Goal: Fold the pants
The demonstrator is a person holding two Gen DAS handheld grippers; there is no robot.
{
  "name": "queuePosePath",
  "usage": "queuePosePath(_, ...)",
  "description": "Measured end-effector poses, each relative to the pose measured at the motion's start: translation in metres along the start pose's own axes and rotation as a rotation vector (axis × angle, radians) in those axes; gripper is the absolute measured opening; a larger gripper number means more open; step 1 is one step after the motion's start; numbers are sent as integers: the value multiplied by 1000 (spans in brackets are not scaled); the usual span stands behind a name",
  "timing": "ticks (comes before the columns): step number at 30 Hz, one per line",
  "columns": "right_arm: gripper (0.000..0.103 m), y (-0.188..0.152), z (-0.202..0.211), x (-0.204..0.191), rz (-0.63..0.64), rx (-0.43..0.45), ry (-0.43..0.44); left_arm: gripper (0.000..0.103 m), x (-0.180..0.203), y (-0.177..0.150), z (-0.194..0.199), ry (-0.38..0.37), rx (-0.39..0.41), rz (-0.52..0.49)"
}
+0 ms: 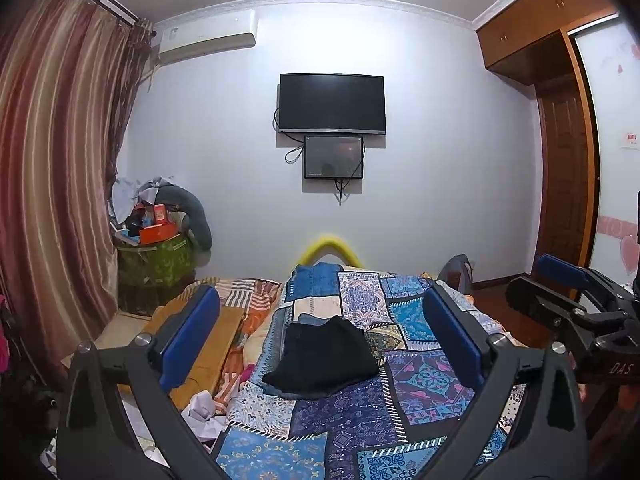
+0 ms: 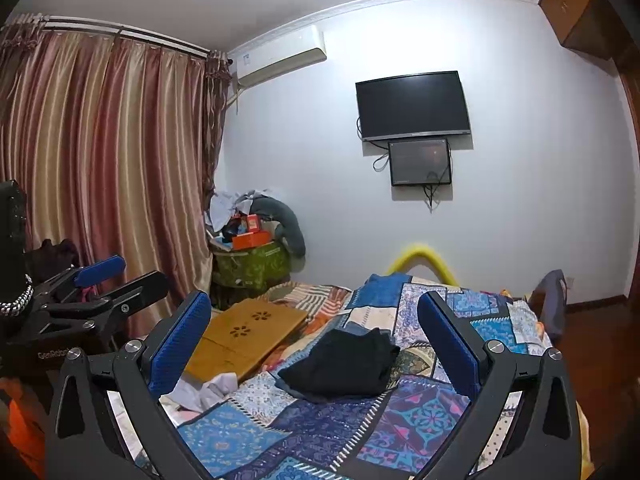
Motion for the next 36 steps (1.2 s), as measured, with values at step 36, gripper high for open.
queuePosePath(36, 103, 3, 4, 7, -22, -19, -33, 103, 1, -3, -11, -62, -24, 10)
Point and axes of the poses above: each gripper's, at about its wrist camera, not at the fingertips, and z roughly against the way its jaws point, x to its right, y to its top, the point moved 2 cm from there along -z, roughly the way its jaws point, and after that the axes turned 1 degree about y, right-handed, at the moved point
